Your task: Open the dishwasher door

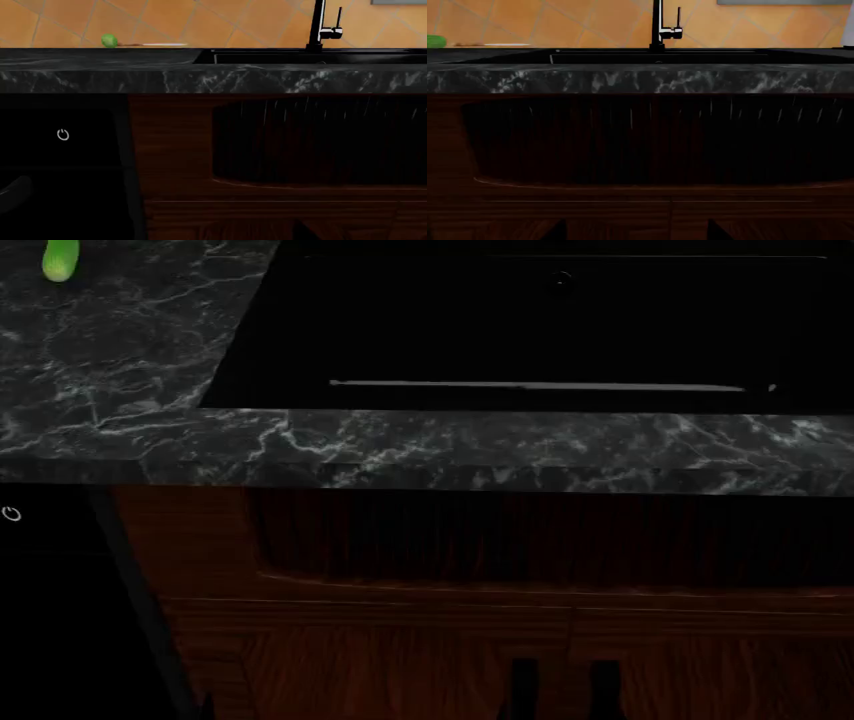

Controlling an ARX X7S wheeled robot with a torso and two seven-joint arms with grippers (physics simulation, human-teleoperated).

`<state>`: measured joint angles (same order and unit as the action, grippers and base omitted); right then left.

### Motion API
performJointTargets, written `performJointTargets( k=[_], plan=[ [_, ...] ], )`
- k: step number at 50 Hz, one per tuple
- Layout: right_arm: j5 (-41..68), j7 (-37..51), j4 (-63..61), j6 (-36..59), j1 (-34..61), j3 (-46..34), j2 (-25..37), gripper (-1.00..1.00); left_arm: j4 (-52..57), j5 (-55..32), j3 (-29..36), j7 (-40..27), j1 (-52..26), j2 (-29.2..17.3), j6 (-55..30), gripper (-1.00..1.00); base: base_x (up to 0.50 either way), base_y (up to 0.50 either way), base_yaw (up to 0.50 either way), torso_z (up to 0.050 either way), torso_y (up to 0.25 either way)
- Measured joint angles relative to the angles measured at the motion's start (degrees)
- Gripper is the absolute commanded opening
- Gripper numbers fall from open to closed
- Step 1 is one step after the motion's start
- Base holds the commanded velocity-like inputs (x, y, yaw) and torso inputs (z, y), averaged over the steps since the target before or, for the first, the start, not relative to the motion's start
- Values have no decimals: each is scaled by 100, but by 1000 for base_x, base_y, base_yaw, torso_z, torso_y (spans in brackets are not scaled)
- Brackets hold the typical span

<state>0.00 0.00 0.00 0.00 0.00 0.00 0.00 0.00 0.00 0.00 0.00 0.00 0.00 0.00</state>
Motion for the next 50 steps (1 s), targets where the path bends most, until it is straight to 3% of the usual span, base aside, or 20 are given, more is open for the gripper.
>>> performJointTargets(
  k=[17, 35, 50],
  plan=[
    [99, 364, -192, 100, -43, -251, 210, 100, 28, -197, 200, -244, 18, -216, -13, 100, 0, 0, 0, 0, 0],
    [77, 740, -197, 115, -31, -433, 394, 100, -10, -463, 379, -336, 6, -406, -42, 100, 0, 0, 0, -5, 250],
    [127, 900, -174, 96, -34, -566, 504, 100, -48, -609, 471, -472, -27, -489, -120, 100, 0, 0, 0, -46, 97]
  ],
)
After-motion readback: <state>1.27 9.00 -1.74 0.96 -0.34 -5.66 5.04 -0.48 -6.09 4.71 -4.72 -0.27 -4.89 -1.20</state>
